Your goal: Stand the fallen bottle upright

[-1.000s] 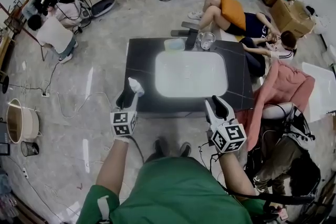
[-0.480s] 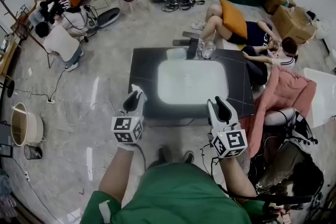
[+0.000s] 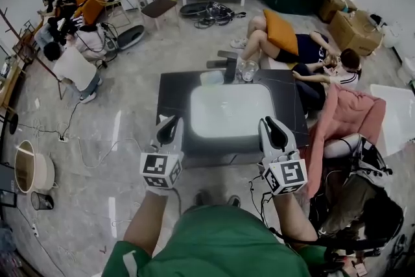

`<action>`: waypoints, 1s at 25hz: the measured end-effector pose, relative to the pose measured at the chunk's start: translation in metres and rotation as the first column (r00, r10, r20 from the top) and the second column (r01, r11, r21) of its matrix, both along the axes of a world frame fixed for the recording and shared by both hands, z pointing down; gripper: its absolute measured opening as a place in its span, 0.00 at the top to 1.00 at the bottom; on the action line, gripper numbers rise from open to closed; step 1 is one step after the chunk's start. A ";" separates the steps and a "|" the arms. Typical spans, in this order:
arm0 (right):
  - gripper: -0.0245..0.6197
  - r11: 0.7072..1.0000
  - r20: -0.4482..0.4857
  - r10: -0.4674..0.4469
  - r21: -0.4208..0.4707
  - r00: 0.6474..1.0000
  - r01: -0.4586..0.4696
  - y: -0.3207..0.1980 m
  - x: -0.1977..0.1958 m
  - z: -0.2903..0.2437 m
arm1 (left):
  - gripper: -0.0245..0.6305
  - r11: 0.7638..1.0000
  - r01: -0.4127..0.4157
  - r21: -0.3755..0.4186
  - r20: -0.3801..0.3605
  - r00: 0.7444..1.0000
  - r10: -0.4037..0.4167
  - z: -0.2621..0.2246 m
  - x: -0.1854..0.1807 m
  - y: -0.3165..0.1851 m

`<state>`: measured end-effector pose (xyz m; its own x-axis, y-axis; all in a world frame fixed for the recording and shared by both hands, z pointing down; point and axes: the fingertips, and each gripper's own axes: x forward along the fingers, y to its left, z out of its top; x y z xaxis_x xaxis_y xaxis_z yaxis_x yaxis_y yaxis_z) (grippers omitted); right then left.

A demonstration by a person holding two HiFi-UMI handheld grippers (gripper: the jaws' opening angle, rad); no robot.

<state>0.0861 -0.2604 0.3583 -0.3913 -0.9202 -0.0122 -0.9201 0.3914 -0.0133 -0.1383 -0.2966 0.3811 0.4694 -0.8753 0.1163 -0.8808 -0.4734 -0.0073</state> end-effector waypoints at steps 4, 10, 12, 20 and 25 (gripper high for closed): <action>0.88 0.999 -0.016 -0.002 0.032 1.000 0.003 0.005 0.008 -0.018 | 0.94 1.000 -0.024 0.020 0.001 1.000 0.024 -0.017 0.013 0.006; 0.88 0.996 -0.031 -0.006 0.091 0.999 0.009 0.012 0.008 -0.036 | 0.94 0.999 -0.018 0.050 0.020 1.000 0.017 -0.034 0.017 0.010; 0.88 0.996 -0.039 -0.001 0.094 0.999 0.005 0.014 0.008 -0.037 | 0.93 0.999 -0.011 0.050 0.029 1.000 0.010 -0.034 0.017 0.012; 0.88 0.995 -0.028 0.012 0.095 1.000 -0.009 0.008 0.015 -0.035 | 0.93 0.999 -0.023 0.044 0.017 1.000 0.023 -0.030 0.024 0.008; 0.88 0.996 -0.025 0.022 0.082 0.999 -0.020 0.006 0.018 -0.031 | 0.93 0.999 -0.034 0.031 0.015 0.999 0.033 -0.025 0.026 0.005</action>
